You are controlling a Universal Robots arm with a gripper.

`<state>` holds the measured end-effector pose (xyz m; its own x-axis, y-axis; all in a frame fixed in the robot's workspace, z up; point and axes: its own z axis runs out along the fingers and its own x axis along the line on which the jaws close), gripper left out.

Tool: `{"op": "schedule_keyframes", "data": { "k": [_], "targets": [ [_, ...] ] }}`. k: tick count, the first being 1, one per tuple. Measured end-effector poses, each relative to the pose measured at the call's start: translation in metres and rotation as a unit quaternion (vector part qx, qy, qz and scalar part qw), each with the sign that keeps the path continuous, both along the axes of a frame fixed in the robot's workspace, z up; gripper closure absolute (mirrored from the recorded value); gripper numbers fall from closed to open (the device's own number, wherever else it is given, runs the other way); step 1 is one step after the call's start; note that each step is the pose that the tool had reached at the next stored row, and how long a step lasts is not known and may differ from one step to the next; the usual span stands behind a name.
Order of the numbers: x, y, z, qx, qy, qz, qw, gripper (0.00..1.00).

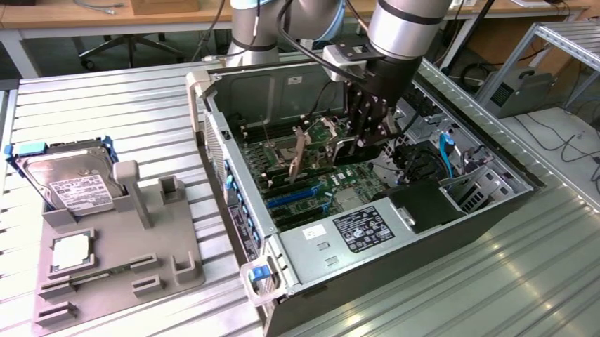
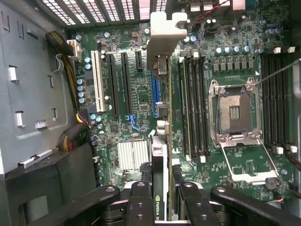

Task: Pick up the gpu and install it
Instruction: 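Insert the gpu into the slot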

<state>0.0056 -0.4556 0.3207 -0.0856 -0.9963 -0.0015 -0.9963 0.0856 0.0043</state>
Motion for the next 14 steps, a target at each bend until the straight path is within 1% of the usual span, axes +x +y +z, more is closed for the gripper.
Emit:
{"op": "schedule_keyframes", "data": {
  "k": [7, 14],
  "targets": [
    [-0.0012, 0.0000, -0.0020, 0.0001, 0.0000, 0.001, 1.0000, 0.73],
    [-0.0026, 0.0003, -0.0039, 0.0000, 0.0000, 0.009, 1.0000, 0.73]
  ]
}}
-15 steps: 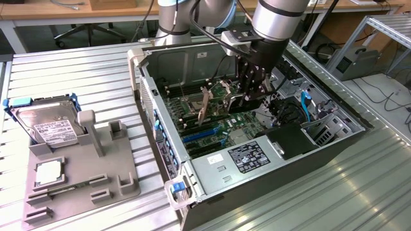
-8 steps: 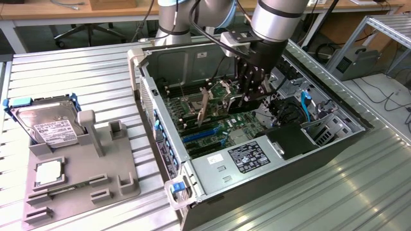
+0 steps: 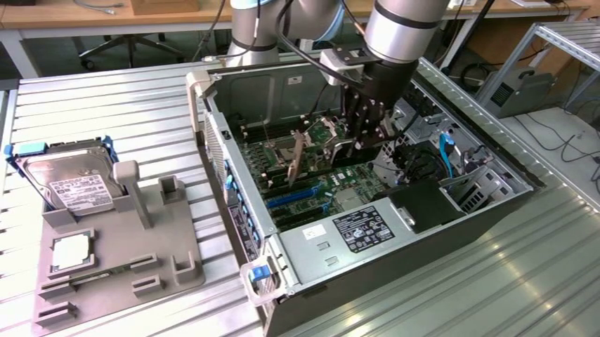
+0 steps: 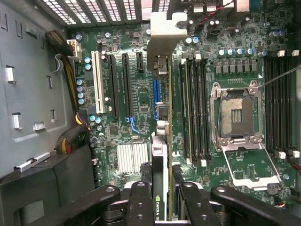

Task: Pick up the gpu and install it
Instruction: 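Insert the gpu into the slot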

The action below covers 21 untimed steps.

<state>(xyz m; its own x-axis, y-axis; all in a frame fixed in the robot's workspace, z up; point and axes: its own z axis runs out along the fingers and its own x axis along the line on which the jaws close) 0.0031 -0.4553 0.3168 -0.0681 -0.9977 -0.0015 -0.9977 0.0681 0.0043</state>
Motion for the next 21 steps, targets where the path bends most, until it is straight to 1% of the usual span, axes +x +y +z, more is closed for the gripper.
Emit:
{"op": "schedule_keyframes", "data": {
  "k": [6, 9, 17, 21],
  "targets": [
    [-0.005, 0.0001, -0.0065, -0.0001, 0.0000, 0.004, 1.0000, 0.73],
    [-0.006, 0.0001, -0.0066, 0.0000, 0.0000, 0.003, 1.0000, 0.73],
    [-0.016, 0.0001, -0.0074, 0.0000, 0.0000, 0.004, 1.0000, 0.73],
    [-0.019, 0.0002, -0.0075, 0.0000, -0.0001, 0.004, 1.0000, 0.73]
  ]
}}
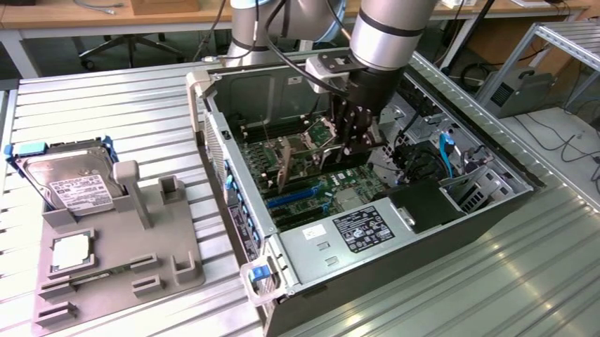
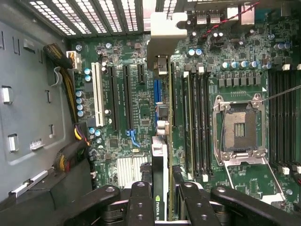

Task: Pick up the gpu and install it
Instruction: 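Insert the gpu into the slot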

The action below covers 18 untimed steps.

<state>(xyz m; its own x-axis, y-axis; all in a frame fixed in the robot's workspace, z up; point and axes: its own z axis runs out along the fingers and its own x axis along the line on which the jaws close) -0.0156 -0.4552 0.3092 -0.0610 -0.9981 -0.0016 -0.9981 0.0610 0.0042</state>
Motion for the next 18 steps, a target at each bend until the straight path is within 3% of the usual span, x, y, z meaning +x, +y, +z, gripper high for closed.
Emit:
{"op": "schedule_keyframes", "data": {
  "k": [12, 16, 18],
  "targets": [
    [-0.009, 0.0000, -0.0046, -0.0001, -0.0014, 0.003, 1.0000, 0.73],
    [-0.015, 0.0000, -0.0193, 0.0000, -0.0028, 0.011, 0.9999, 0.73],
    [-0.020, 0.0000, -0.0202, 0.0001, -0.0028, 0.011, 0.9999, 0.73]
  ]
}}
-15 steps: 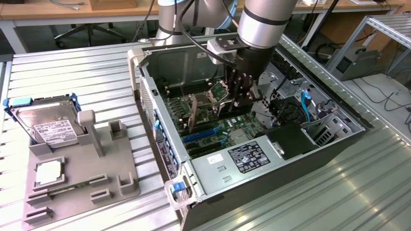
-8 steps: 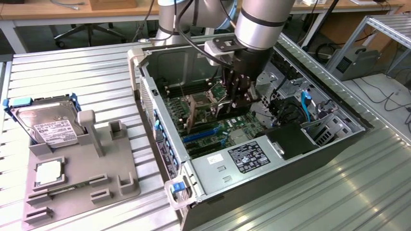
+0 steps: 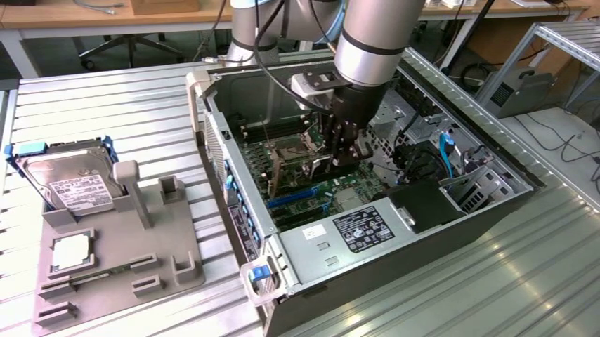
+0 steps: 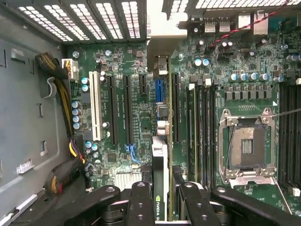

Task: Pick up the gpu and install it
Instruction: 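Insert the gpu into the slot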

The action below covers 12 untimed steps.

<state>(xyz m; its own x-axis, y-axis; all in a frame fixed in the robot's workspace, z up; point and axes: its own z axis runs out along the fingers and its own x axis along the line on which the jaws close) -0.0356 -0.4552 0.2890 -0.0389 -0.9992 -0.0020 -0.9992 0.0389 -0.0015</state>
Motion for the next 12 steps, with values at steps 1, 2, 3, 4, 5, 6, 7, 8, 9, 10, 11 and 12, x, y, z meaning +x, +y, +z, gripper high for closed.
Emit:
{"op": "schedule_keyframes", "data": {
  "k": [1, 2, 3, 4, 5, 6, 7, 8, 9, 10, 11, 12],
  "targets": [
    [-0.0113, 0.0000, -0.0001, -0.0001, 0.0000, 0.000, 1.0000, 0.73],
    [-0.0179, 0.0000, -0.0019, 0.0000, -0.0002, 0.000, 1.0000, 0.73],
    [-0.0196, 0.0000, -0.0050, -0.0001, -0.0004, 0.000, 1.0000, 0.73],
    [-0.0200, -0.0009, -0.0051, -0.0001, -0.0004, 0.000, 1.0000, 0.73],
    [-0.0200, -0.0010, -0.0050, -0.0001, -0.0004, 0.000, 1.0000, 0.73],
    [-0.0200, -0.0010, -0.0050, -0.0001, -0.0004, 0.000, 1.0000, 0.73],
    [-0.0200, -0.0010, -0.0051, -0.0001, -0.0004, 0.000, 1.0000, 0.73],
    [-0.0200, -0.0010, -0.0050, -0.0001, -0.0004, 0.000, 1.0000, 0.73],
    [-0.0201, -0.0010, -0.0051, -0.0001, -0.0003, 0.000, 1.0000, 0.73],
    [-0.0202, -0.0010, -0.0053, -0.0001, -0.0004, 0.000, 1.0000, 0.73],
    [-0.0202, -0.0010, -0.0055, -0.0001, -0.0004, 0.000, 1.0000, 0.73],
    [-0.0203, -0.0010, -0.0056, -0.0001, -0.0004, 0.000, 1.0000, 0.73]
  ]
}}
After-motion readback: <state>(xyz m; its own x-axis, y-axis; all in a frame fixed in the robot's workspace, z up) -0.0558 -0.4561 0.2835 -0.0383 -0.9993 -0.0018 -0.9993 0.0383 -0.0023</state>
